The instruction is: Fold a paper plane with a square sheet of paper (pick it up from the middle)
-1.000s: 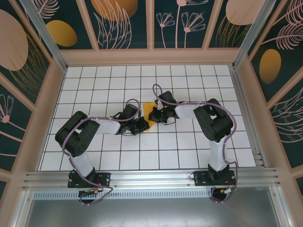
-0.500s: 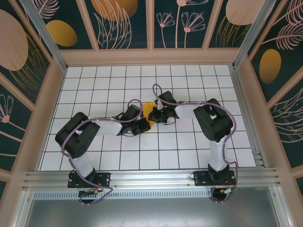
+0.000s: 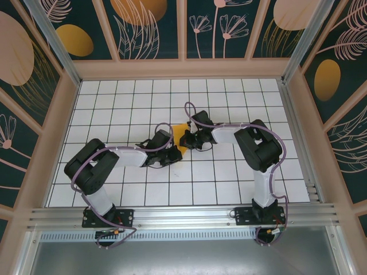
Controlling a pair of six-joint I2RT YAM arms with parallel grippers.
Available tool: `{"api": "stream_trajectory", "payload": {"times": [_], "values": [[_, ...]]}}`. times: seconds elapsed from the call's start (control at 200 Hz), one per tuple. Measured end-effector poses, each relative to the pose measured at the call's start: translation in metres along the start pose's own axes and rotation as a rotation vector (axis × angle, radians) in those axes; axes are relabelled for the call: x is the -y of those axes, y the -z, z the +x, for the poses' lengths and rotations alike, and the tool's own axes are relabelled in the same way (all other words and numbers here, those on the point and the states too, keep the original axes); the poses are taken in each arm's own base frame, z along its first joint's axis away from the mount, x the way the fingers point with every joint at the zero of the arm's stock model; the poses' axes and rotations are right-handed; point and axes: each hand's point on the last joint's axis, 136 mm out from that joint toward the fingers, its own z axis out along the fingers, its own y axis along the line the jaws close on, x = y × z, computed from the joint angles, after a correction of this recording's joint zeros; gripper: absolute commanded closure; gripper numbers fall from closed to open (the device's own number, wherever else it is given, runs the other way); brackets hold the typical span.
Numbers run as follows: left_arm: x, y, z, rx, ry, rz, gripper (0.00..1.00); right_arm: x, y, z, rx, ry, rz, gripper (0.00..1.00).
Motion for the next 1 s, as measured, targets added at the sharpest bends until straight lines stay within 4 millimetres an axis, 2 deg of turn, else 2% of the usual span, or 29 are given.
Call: {"api": "stream_trajectory", "payload": {"times": [0.16,0.3,0.46,0.701,1.001], "values": [[0.0,0.001,0.002,-0.009,-0.008,-0.01,0.87,0.0,0.0,0.0,-0.001,0.0,-0.001,0.97],[0.0,0.009,0.011,-0.031,-0.015,-0.037,0.87,0.0,0.0,0.0,-0.001,0.0,-0.001,0.97],[0.016,0.018,-0.002,0.032,-0.025,-0.01,0.87,0.0,0.0,0.0,-0.001,-0.004,-0.002,0.97],[0.029,0.016,-0.018,0.092,-0.006,0.017,0.88,0.0,0.0,0.0,-0.006,-0.01,-0.007,0.97],[0.012,-0.001,-0.022,0.09,0.02,-0.04,0.88,0.0,0.0,0.0,-0.012,-0.013,-0.016,0.97]]}}
